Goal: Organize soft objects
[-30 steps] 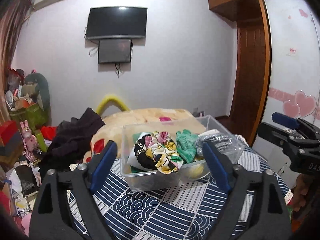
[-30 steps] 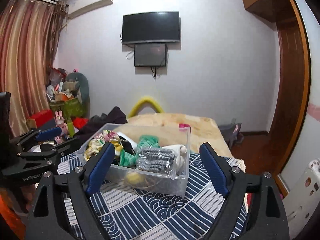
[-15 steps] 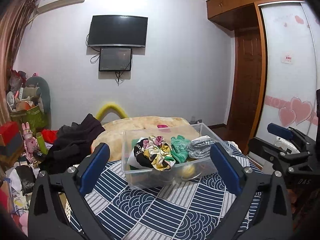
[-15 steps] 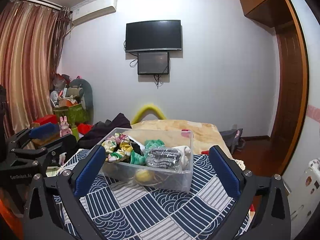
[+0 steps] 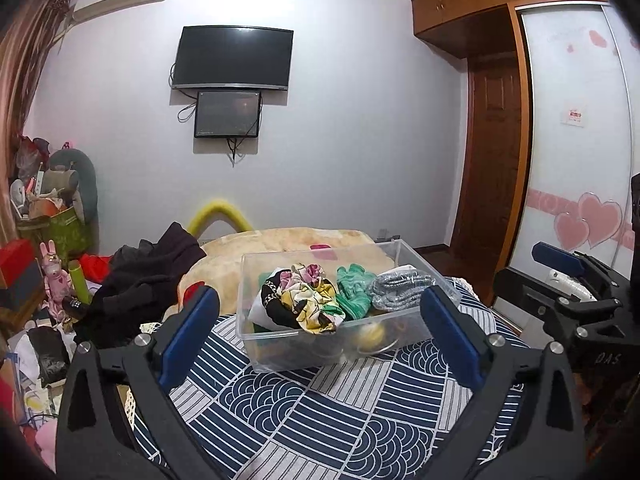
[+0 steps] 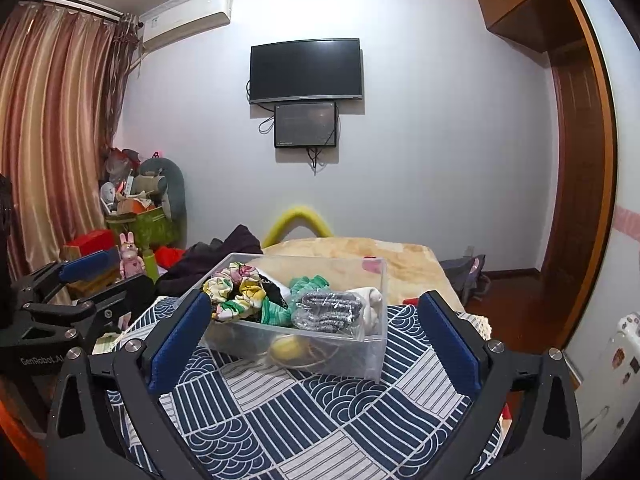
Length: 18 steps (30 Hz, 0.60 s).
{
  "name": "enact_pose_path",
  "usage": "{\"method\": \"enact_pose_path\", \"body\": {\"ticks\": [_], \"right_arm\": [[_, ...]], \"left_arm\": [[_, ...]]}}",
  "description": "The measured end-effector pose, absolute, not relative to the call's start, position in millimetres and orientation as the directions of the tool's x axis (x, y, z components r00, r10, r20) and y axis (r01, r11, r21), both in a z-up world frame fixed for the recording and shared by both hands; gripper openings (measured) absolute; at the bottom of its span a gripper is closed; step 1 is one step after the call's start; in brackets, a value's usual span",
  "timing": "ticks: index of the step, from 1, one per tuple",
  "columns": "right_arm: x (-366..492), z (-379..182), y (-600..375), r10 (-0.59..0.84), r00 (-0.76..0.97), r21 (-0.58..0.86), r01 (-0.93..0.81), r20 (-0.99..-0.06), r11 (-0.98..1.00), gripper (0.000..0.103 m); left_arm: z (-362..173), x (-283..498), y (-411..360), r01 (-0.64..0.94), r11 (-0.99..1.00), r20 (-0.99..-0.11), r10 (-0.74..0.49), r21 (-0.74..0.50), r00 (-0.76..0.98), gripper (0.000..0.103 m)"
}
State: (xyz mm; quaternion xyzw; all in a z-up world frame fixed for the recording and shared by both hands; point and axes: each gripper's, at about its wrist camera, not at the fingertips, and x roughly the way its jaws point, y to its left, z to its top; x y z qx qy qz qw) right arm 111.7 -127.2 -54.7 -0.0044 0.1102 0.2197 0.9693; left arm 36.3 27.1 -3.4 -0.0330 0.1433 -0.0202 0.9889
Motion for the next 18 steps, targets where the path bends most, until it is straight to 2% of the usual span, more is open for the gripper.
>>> {"method": "enact_pose_path", "body": {"ticks": [18], "right_arm": [[104.6, -52.6, -123.3, 0.432, 0.875, 0.042, -0.434, -0.216, 0.9, 0.103]], "left_arm": [[-2.8, 34.9, 29.3, 0.042, 0.995, -0.284, -0.066, -0.088, 0.957, 0.102]]}}
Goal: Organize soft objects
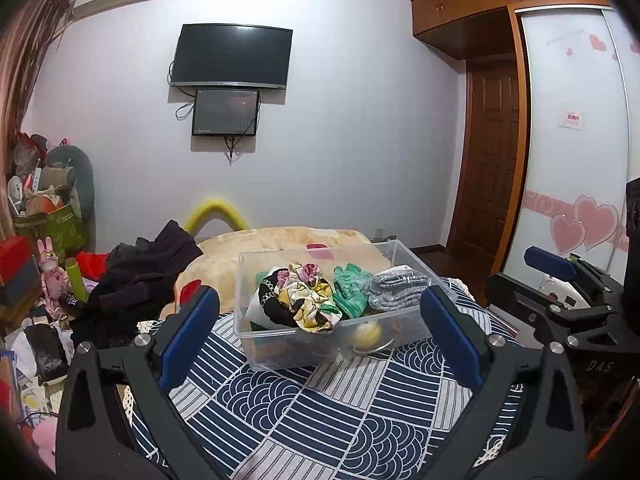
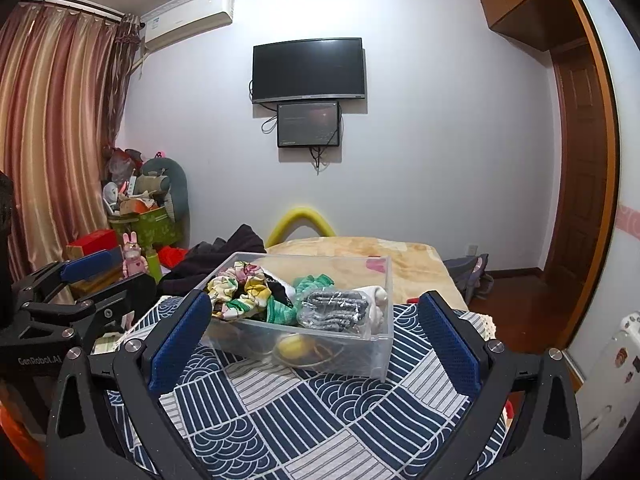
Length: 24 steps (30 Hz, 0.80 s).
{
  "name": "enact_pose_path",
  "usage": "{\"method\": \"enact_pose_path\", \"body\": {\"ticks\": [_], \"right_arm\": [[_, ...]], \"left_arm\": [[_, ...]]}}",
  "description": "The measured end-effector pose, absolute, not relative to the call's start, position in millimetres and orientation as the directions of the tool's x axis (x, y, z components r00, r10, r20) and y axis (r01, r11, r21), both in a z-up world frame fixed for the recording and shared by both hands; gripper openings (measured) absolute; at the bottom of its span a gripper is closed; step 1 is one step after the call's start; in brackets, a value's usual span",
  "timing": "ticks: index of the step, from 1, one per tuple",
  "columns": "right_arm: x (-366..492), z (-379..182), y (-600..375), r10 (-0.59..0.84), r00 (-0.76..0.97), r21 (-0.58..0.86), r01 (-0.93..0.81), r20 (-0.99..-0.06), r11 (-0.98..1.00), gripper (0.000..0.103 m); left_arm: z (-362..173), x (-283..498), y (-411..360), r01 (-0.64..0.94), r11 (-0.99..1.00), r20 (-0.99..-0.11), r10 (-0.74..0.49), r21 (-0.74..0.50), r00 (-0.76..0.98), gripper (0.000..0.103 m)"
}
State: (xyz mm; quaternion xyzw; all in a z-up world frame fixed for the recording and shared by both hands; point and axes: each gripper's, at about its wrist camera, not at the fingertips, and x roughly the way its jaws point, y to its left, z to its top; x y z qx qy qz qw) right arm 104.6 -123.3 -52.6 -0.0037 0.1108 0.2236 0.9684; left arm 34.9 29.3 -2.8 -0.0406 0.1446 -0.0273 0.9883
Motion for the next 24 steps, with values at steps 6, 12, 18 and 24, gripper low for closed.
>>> {"method": "enact_pose_path", "body": {"ticks": [6, 12, 18, 24], "right_arm": [[104.0, -52.7, -121.3, 0.433, 0.875, 0.04, -0.436, -0.216, 0.899, 0.103], [104.3, -52.1, -120.6, 0.434, 0.875, 0.044, -0.435, -0.214, 0.899, 0.103], [105.2, -51.5, -120.8, 0.435, 0.875, 0.042, -0.437, -0.213, 0.899, 0.103], [105.6, -50.7, -120.9, 0.435, 0.875, 0.045, -0.436, -0.21, 0.899, 0.103]], "left_arm": [[-2.8, 34.6, 29.4, 0.042, 0.995, -0.281, -0.066, -0.088, 0.958, 0.102], [-3.2, 34.7, 29.9, 0.05, 0.995, -0.283, -0.073, -0.085, 0.956, 0.102], [-3.0, 34.5, 28.9, 0.049, 0.995, -0.282, -0.071, -0.085, 0.957, 0.102], [-1.9, 32.9, 28.2, 0.045, 0.996, -0.271, -0.066, -0.083, 0.96, 0.102]]}}
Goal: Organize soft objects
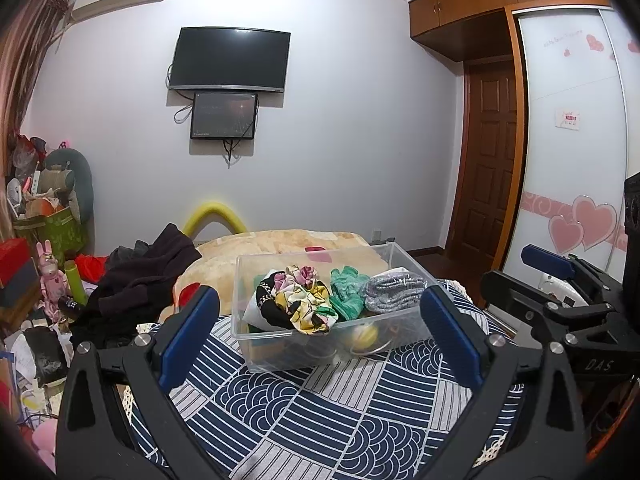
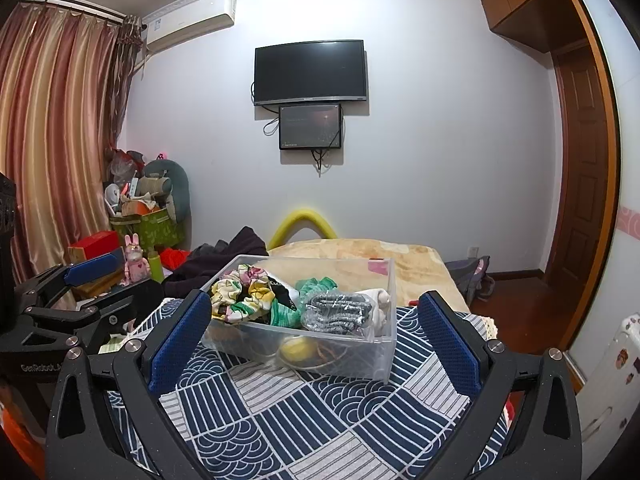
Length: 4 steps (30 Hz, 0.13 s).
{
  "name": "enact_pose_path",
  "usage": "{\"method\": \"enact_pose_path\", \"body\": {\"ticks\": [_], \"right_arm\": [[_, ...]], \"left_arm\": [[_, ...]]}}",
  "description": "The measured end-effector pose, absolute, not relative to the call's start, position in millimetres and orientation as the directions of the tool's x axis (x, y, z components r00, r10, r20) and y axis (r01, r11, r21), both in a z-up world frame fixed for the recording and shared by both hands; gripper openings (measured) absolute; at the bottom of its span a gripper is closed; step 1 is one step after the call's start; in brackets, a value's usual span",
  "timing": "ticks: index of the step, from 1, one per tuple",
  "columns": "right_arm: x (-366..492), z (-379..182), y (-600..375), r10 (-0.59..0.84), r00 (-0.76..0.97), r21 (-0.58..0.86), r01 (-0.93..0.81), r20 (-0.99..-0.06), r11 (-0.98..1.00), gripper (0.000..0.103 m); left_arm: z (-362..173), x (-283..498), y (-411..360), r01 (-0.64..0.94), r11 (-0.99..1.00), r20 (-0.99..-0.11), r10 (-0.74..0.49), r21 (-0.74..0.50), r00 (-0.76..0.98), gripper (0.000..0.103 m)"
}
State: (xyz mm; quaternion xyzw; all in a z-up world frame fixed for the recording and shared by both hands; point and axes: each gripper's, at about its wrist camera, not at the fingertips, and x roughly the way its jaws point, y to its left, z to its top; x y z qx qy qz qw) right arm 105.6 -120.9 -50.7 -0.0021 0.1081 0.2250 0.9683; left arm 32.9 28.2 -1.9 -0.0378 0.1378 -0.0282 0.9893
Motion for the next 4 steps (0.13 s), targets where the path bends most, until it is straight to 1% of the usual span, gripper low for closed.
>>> {"method": "enact_pose_path", "body": {"ticks": [4], "right_arm": [[104.6, -50.0, -120.2, 0.435, 0.876, 0.044, -0.436, -0.208, 0.899, 0.103]], "left_arm": [[-1.9, 32.8, 27.8, 0.043, 0.996, -0.273, -0.064, -0.081, 0.96, 0.102]]}}
